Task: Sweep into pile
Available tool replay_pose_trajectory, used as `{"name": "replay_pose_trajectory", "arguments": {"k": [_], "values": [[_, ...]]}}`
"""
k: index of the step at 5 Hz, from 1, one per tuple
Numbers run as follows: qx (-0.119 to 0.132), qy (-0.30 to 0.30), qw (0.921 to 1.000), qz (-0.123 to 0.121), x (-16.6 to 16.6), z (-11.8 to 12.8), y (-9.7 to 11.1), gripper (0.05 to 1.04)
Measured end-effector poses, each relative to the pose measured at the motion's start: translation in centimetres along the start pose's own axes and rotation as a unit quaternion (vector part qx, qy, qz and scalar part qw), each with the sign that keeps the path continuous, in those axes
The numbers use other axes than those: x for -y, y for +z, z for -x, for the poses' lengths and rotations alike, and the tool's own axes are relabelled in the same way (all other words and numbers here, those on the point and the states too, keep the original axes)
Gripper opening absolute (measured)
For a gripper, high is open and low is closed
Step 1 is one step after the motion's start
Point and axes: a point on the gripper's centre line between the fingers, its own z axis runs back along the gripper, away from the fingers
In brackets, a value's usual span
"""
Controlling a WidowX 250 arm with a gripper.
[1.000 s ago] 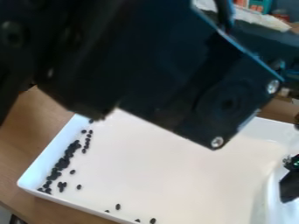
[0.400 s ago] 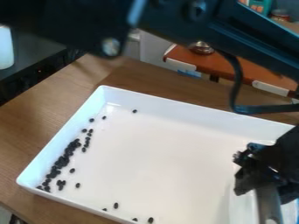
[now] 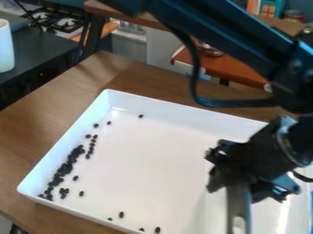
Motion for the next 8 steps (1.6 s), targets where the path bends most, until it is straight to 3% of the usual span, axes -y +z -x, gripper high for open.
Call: {"name": "replay_pose_trajectory", "arguments": {"k": [4, 8], "values": [[0.011, -0.007, 0.9989, -0.046, -5.8, 0.1, -3.5, 0.497], [0.011, -0.007, 0.9920, -0.125, -11.6, -0.6, -6.7, 0.496]]}}
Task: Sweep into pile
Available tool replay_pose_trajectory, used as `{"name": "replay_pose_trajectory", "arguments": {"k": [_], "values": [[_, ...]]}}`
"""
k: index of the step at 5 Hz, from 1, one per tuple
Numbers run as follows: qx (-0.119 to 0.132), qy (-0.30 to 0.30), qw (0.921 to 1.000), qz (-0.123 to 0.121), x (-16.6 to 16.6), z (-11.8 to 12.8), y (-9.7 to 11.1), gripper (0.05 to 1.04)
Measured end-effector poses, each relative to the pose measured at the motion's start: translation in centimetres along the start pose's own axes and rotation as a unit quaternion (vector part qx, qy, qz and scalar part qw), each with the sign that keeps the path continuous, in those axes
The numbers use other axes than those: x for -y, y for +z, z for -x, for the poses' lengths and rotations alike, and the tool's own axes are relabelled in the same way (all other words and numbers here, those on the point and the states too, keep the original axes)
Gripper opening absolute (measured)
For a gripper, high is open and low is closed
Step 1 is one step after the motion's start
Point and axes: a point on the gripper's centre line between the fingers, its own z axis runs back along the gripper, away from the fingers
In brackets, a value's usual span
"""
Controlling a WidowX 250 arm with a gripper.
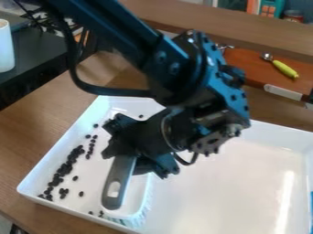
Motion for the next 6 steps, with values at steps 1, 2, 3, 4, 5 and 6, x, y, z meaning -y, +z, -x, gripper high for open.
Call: {"name": "replay_pose_trajectory", "arguments": {"k": [1, 2, 3, 4, 5, 6], "values": [[-0.005, 0.003, 0.9997, -0.022, -2.1, -0.2, -2.0, 0.482], [0.001, -0.007, 0.9992, -0.038, -3.8, -0.1, -3.3, 0.481], [-0.004, -0.007, 0.9990, -0.044, -5.4, 0.1, -4.2, 0.481], [-0.004, -0.002, 0.9998, -0.021, -5.7, 0.2, -3.2, 0.481], [-0.009, 0.021, 0.9996, 0.016, -5.5, -1.4, -0.4, 0.481], [-0.004, 0.050, 0.9976, 0.049, -5.4, -3.4, 3.4, 0.481]]}}
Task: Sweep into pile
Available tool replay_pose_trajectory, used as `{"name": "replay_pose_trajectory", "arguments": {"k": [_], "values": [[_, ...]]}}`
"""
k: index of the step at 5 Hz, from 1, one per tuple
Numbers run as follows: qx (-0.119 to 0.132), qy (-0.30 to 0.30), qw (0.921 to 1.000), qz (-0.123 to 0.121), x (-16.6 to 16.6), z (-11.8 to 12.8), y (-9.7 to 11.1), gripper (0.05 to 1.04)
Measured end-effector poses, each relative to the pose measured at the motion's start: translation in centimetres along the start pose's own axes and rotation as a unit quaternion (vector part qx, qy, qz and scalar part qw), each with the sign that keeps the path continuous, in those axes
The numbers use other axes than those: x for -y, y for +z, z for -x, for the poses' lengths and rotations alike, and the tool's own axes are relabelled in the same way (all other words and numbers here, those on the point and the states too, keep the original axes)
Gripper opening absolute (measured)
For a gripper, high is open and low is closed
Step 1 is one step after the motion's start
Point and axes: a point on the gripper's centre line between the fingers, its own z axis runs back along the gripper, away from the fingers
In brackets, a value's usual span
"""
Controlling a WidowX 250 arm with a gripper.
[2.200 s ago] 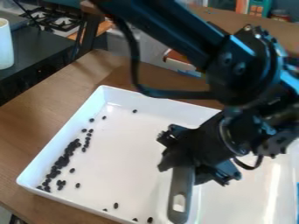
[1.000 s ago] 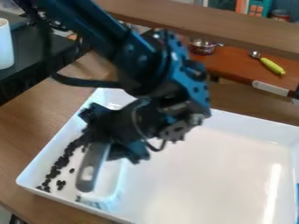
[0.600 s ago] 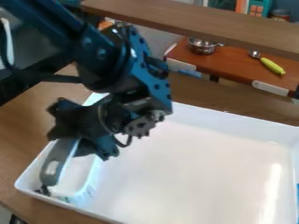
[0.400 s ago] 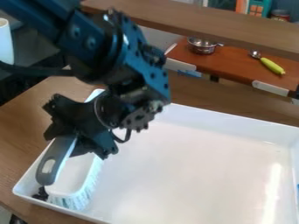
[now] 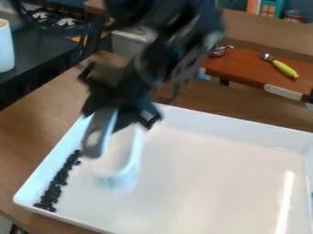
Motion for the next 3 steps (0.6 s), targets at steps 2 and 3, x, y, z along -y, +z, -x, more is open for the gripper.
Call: {"name": "replay_pose_trajectory", "arguments": {"k": [2, 3], "values": [[0.003, -0.002, 0.9999, 0.015, 7.0, -2.1, 5.6, 0.481], [0.009, -0.017, 0.9998, 0.004, 10.7, -1.9, 6.5, 0.481]]}}
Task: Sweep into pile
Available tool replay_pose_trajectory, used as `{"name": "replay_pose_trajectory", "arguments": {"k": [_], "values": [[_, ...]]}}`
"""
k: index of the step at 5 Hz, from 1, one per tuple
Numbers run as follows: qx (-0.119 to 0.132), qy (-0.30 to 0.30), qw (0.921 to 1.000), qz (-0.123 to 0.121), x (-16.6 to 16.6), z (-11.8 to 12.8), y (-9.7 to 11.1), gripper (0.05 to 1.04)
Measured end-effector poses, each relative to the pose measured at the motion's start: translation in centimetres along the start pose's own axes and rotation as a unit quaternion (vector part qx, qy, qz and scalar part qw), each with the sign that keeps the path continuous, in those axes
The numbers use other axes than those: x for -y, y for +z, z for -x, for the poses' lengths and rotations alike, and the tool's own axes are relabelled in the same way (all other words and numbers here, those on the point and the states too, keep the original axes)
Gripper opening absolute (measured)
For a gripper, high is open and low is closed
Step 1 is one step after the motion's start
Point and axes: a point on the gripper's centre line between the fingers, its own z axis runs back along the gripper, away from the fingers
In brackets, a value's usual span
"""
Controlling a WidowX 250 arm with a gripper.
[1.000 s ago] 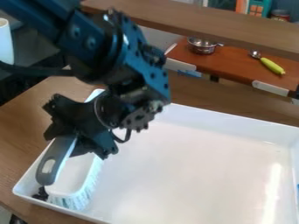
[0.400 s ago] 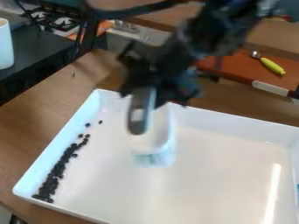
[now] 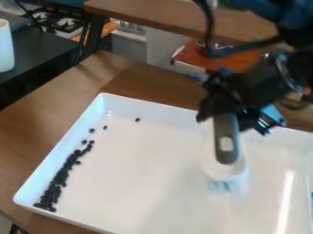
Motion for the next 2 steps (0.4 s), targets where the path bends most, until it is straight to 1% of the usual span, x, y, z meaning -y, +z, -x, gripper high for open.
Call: {"name": "replay_pose_trajectory", "arguments": {"k": [1, 2], "values": [[0.001, -0.005, 0.9998, -0.021, 2.7, 0.3, -0.6, 0.481], [0.007, -0.016, 0.9992, -0.036, 5.6, 0.9, -0.9, 0.481]]}}
